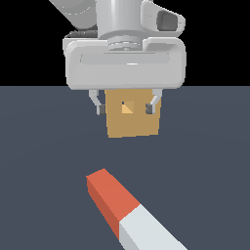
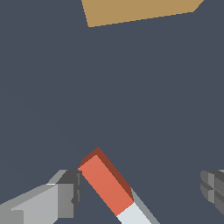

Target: Insert the peg into the horizontal hole in a box.

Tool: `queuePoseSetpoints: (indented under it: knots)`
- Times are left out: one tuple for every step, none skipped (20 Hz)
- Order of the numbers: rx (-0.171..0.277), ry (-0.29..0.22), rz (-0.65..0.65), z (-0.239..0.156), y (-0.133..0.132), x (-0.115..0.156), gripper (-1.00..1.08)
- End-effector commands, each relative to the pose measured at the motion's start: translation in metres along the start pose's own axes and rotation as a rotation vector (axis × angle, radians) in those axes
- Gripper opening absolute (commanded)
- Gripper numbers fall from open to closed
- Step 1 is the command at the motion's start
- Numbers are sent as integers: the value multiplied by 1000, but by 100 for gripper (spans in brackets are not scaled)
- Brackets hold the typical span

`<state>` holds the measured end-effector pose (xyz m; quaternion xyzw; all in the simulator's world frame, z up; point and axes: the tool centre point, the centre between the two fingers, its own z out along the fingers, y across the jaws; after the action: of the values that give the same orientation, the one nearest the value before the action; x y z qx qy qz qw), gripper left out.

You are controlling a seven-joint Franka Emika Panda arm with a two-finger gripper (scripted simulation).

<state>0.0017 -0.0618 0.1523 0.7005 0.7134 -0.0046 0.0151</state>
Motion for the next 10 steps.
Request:
queuePoseSetpoints:
  knots:
    - [0,1,-28,4,-1,-7,100]
    - [0,2,-42,6,-2,-11,100]
    - [0,3,-56,7,-2,-14,100]
    - [0,3,-72,9,-2,-18,100]
    - [1,4,-88,12,-3,-22,100]
    - [1,5,-105,14,-3,-26,100]
    - [1,6,-123,16,-3,-31,100]
    - [1,7,-142,19,-3,-35,100]
    - [1,8,-160,21,-3,-40,100]
    - [1,9,-178,23,-3,-44,100]
